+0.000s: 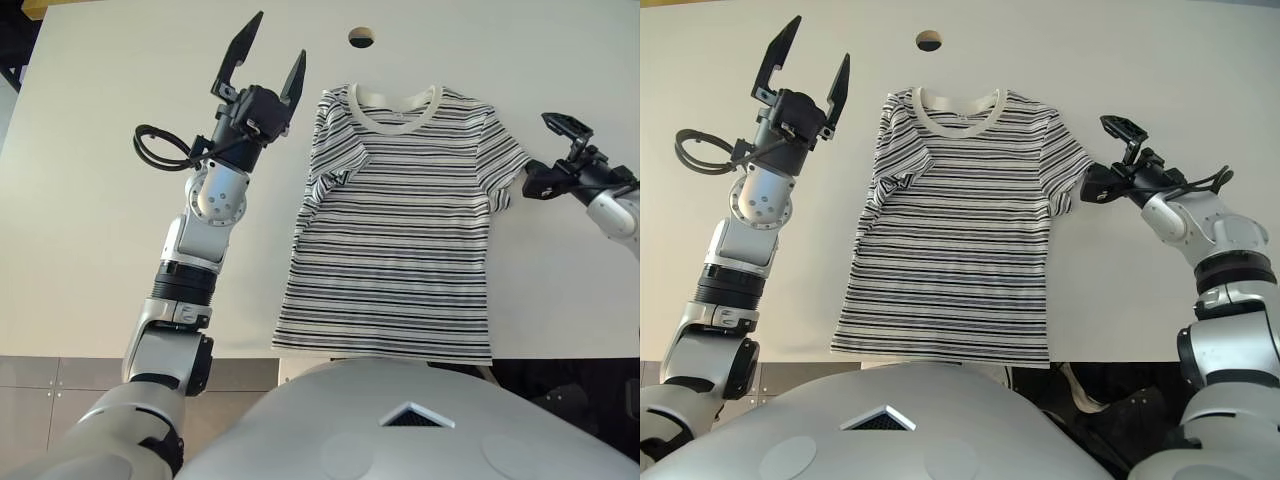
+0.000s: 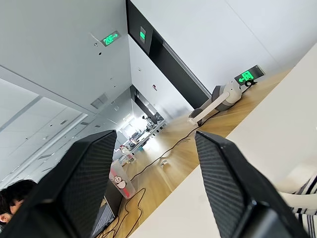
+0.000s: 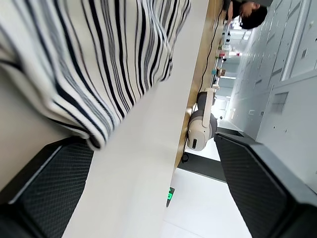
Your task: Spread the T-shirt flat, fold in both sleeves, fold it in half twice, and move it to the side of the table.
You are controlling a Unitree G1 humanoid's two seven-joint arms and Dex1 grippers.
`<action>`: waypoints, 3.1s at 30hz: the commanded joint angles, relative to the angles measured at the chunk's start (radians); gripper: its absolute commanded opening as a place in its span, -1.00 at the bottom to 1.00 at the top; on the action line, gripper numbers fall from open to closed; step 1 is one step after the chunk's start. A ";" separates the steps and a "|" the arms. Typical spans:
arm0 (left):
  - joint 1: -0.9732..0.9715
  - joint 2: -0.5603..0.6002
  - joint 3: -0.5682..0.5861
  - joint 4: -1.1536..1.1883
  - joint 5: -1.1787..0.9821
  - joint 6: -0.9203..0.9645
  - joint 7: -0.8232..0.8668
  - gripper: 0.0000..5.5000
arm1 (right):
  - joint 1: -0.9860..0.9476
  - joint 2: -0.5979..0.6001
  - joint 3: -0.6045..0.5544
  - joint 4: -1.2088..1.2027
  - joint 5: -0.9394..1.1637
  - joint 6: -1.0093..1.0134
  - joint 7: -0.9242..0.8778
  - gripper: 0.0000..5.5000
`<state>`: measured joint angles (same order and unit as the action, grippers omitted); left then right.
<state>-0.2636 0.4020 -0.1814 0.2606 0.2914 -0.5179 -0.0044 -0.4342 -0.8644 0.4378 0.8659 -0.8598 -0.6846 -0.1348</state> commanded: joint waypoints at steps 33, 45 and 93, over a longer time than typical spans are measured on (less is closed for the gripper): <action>0.046 -0.026 0.014 -0.079 0.030 0.020 -0.062 0.08 | -0.007 0.053 0.189 0.146 -0.043 0.039 -0.027 -0.96; 0.065 -0.025 0.028 -0.077 0.027 0.015 -0.062 0.08 | 0.043 0.034 0.060 0.035 0.102 0.010 -0.117 -0.96; 0.270 0.258 0.068 -0.086 0.072 -0.143 -0.216 0.08 | 0.466 -0.065 -0.259 -0.758 0.442 0.020 0.156 -0.09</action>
<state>-0.1254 0.5276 -0.1193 0.2413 0.3350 -0.5963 -0.1344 -0.1470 -0.8150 0.2886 0.2246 -0.5455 -0.6417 -0.0502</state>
